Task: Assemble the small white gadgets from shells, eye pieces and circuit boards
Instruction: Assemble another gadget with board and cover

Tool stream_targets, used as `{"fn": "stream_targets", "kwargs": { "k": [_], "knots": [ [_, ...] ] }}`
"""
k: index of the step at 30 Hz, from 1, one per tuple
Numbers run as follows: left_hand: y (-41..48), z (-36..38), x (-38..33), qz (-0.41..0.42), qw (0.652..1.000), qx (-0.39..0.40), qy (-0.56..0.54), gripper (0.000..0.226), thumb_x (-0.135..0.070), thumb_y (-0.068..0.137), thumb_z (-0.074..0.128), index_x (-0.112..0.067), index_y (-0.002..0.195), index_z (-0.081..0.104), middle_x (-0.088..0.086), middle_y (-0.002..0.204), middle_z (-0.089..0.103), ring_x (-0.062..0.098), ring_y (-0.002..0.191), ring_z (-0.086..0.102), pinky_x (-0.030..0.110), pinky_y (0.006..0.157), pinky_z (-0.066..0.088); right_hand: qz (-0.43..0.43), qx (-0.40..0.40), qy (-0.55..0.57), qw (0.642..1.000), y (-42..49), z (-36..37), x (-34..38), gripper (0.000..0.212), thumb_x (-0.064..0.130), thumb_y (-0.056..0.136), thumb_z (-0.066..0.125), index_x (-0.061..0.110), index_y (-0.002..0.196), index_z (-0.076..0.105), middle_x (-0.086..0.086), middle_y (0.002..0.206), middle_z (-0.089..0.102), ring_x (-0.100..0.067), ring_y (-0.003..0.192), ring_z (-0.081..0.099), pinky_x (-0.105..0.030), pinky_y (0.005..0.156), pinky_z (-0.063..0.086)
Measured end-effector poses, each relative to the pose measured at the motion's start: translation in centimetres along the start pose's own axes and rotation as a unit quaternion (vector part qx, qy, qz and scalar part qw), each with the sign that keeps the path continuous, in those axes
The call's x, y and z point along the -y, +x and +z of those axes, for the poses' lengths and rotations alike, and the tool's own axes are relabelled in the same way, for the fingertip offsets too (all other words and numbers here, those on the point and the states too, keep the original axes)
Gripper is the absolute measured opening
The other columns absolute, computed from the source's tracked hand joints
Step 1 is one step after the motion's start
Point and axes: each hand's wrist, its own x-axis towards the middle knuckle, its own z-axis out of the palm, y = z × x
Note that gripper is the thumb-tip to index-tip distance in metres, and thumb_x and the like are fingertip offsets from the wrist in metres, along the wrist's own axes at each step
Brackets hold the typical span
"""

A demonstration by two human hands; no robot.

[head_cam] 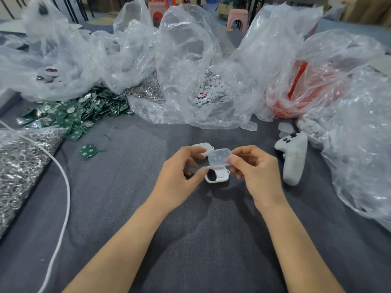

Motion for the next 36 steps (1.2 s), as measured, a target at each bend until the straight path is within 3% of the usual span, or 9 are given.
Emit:
{"fn": "stream_targets", "kwargs": {
  "k": [6,10,14,21,24,26,29,32,36],
  "knots": [
    [-0.1,-0.2,-0.3,0.022,1.000,-0.001,-0.014,0.040,-0.017,0.084,0.065,-0.025,0.122,0.055,-0.010,0.105,0.064,0.012,0.080,0.058,0.023,0.069,0.048,-0.009,0.045,-0.029,0.999,-0.1,0.1,0.2,0.018,0.006,0.082,0.069,0.023,0.076,0.073,0.004,0.073,0.072,-0.004,0.064,0.062,-0.015,0.055,0.048],
    [-0.1,-0.3,-0.6,0.019,0.999,-0.010,-0.031,0.027,-0.014,0.086,0.069,-0.028,0.109,0.063,-0.014,0.085,0.069,0.006,0.067,0.058,0.021,0.062,0.047,-0.022,0.103,-0.057,0.993,-0.5,0.3,0.4,0.019,0.006,0.084,0.067,0.023,0.086,0.075,0.009,0.080,0.073,0.000,0.073,0.065,-0.009,0.066,0.046],
    [-0.2,0.2,-0.5,-0.001,0.999,0.008,-0.042,0.019,-0.009,0.084,0.071,-0.027,0.082,0.066,-0.014,0.068,0.067,0.004,0.057,0.056,0.019,0.056,0.044,-0.031,0.130,-0.042,0.990,-0.7,0.7,0.5,0.020,0.002,0.083,0.068,0.014,0.099,0.069,0.000,0.078,0.073,-0.006,0.072,0.067,-0.016,0.067,0.049],
    [0.3,0.1,-0.7,-0.081,0.963,-0.040,-0.253,0.011,0.008,0.086,0.060,-0.001,0.081,0.059,0.001,0.066,0.071,0.013,0.061,0.069,0.020,0.061,0.054,0.012,0.107,-0.004,0.994,-0.3,0.2,0.6,0.013,0.001,0.081,0.070,0.010,0.089,0.070,-0.002,0.073,0.071,-0.009,0.062,0.062,-0.019,0.058,0.052],
    [0.1,0.2,-0.4,-0.067,0.987,-0.031,-0.141,0.011,-0.003,0.084,0.069,-0.011,0.079,0.064,-0.007,0.068,0.069,0.006,0.061,0.063,0.020,0.063,0.052,0.046,0.075,0.033,0.996,-0.1,-0.2,0.4,0.015,-0.001,0.083,0.066,0.012,0.078,0.072,-0.004,0.074,0.072,-0.013,0.065,0.064,-0.023,0.059,0.056],
    [0.0,0.2,-0.2,-0.020,0.999,-0.026,-0.013,0.015,-0.014,0.079,0.077,-0.021,0.083,0.064,-0.022,0.072,0.064,-0.001,0.062,0.053,0.009,0.062,0.040,0.058,0.046,0.041,0.996,0.2,-0.8,0.3,0.022,0.000,0.084,0.066,0.017,0.074,0.074,-0.003,0.074,0.073,-0.011,0.065,0.065,-0.021,0.056,0.054],
    [-0.2,0.0,0.2,0.035,0.993,0.012,0.108,0.037,-0.027,0.073,0.081,-0.029,0.103,0.060,-0.029,0.090,0.053,0.002,0.079,0.048,0.008,0.071,0.035,0.046,0.024,-0.049,0.997,0.7,-1.3,-0.1,0.022,0.004,0.084,0.068,0.023,0.073,0.075,0.003,0.069,0.072,-0.004,0.057,0.061,-0.017,0.054,0.050],
    [-0.2,0.3,0.6,0.070,0.983,0.049,0.160,0.049,-0.030,0.072,0.081,-0.024,0.116,0.059,-0.021,0.102,0.054,0.009,0.088,0.046,0.011,0.079,0.035,-0.004,0.031,-0.197,0.980,0.8,-0.8,-0.6,0.019,0.009,0.083,0.070,0.025,0.074,0.074,0.016,0.060,0.067,0.002,0.046,0.053,-0.008,0.051,0.041],
    [0.0,0.4,0.8,0.065,0.983,0.052,0.163,0.056,-0.027,0.073,0.080,-0.025,0.123,0.055,-0.020,0.105,0.060,0.007,0.088,0.043,0.025,0.080,0.040,-0.031,0.060,-0.266,0.962,0.9,-0.1,-1.0,0.015,0.010,0.084,0.069,0.023,0.083,0.076,0.017,0.072,0.067,0.010,0.060,0.058,-0.004,0.063,0.042]
  ]
}}
